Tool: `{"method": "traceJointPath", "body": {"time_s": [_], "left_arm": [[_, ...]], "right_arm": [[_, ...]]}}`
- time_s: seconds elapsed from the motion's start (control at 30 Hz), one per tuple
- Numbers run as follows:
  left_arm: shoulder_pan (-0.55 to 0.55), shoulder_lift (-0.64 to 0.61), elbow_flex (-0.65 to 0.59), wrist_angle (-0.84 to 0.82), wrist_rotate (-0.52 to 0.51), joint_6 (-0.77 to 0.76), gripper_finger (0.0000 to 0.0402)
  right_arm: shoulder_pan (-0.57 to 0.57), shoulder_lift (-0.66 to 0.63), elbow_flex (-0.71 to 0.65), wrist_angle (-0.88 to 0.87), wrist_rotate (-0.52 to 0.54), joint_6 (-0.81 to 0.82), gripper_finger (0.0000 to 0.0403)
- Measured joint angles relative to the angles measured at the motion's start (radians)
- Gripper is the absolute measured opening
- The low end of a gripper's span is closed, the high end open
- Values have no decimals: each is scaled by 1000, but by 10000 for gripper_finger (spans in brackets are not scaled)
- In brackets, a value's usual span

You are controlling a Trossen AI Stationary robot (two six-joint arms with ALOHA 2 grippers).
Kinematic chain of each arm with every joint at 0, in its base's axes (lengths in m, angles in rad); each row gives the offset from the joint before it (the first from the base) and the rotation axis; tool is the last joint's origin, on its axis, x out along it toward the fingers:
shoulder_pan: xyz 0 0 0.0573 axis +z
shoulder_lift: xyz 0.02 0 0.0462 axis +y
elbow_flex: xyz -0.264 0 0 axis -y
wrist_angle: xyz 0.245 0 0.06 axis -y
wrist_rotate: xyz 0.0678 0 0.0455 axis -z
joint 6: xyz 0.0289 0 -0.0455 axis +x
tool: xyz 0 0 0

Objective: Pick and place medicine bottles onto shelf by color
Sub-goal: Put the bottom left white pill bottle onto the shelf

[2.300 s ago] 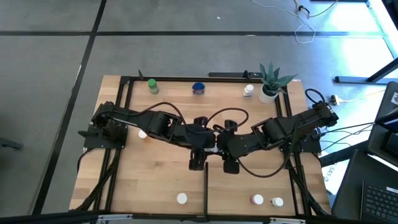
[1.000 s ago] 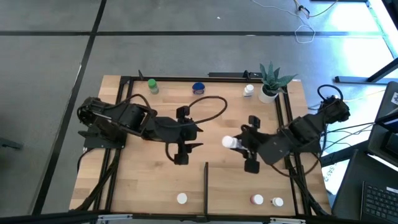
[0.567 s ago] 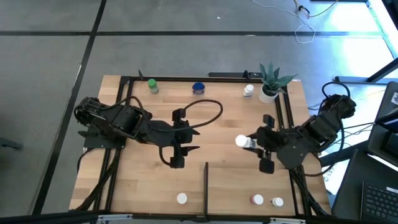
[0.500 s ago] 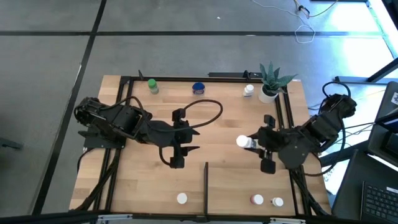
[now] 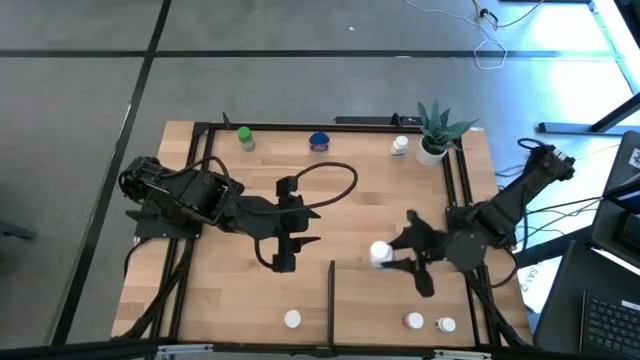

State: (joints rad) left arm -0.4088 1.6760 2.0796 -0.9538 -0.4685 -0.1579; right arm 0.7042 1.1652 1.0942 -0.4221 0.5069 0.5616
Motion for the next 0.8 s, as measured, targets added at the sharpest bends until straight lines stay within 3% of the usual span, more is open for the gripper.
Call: {"method": "traceJointPath", "body": {"time_s": [0.23, 0.47, 0.67, 0.8], "left_arm": [[1, 0, 0, -9, 0, 0, 198], [1, 0, 0, -73, -18, -38, 198], [0, 0, 0, -107, -19, -89, 198], [1, 0, -1, -112, -20, -98, 198]], "right_arm": [[1, 54, -130, 250, 14, -70, 164], [25, 128, -136, 308, 19, -71, 164], [71, 204, -136, 316, 117, -14, 164], [74, 250, -136, 328, 120, 18, 164]]}}
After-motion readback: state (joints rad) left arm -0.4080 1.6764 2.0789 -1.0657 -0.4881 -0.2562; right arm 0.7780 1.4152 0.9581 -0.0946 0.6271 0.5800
